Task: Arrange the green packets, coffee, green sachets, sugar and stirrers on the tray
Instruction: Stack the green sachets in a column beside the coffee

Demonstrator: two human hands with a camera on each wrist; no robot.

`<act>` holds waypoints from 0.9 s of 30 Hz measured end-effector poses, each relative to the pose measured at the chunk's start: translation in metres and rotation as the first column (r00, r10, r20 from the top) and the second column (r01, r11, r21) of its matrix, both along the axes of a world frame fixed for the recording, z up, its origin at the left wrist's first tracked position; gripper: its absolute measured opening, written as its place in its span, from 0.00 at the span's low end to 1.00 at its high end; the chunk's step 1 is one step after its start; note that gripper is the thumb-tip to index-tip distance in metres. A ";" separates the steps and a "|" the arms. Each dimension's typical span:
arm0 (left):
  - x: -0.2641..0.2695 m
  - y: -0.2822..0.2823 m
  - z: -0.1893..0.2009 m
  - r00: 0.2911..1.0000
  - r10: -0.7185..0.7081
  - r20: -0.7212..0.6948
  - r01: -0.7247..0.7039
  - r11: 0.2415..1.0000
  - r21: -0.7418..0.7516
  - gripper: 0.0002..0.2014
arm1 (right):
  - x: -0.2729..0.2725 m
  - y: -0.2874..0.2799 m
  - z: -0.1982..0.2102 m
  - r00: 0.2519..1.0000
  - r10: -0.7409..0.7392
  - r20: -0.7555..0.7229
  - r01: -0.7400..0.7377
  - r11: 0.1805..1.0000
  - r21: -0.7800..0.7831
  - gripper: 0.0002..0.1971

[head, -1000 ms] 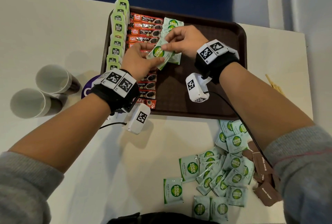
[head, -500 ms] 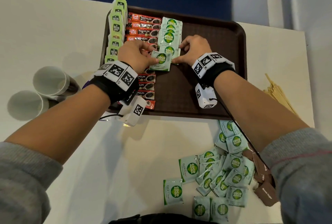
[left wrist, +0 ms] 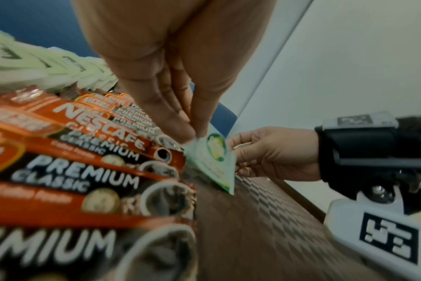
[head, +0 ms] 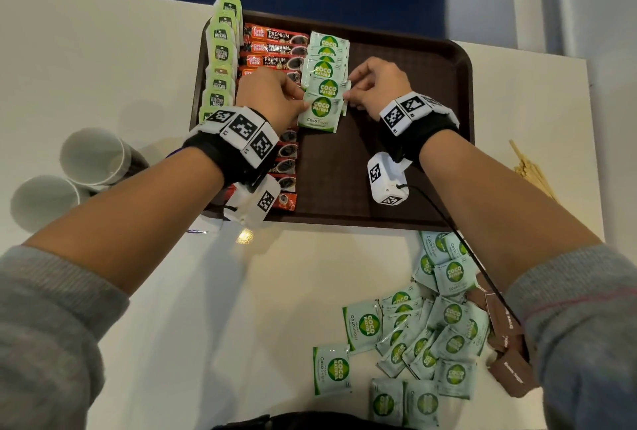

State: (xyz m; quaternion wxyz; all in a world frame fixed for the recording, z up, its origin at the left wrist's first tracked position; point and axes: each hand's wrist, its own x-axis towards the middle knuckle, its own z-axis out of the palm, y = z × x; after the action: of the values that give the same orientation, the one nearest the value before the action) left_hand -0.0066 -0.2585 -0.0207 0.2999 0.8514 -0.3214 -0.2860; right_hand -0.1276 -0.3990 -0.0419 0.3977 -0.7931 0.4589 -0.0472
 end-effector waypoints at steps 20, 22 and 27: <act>0.009 -0.030 -0.003 0.983 -0.062 0.174 0.023 0.977 0.213 0.05 | 0.005 -0.004 -0.001 0.998 -0.041 0.045 0.039 0.998 0.053 0.07; 0.008 -0.031 -0.003 0.980 -0.065 0.186 0.023 0.975 0.221 0.04 | 0.004 -0.003 -0.001 0.997 -0.054 0.046 0.052 0.998 0.047 0.08; 0.005 -0.031 -0.003 0.984 -0.033 0.177 -0.009 0.972 0.234 0.03 | 0.004 -0.002 0.000 0.996 -0.075 0.055 0.072 0.996 0.054 0.07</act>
State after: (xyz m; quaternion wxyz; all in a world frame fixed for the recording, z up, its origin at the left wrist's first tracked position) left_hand -0.0012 -0.2897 -0.0239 0.1656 0.9012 -0.3164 -0.2456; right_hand -0.1233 -0.4009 -0.0416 0.4292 -0.7634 0.4773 -0.0723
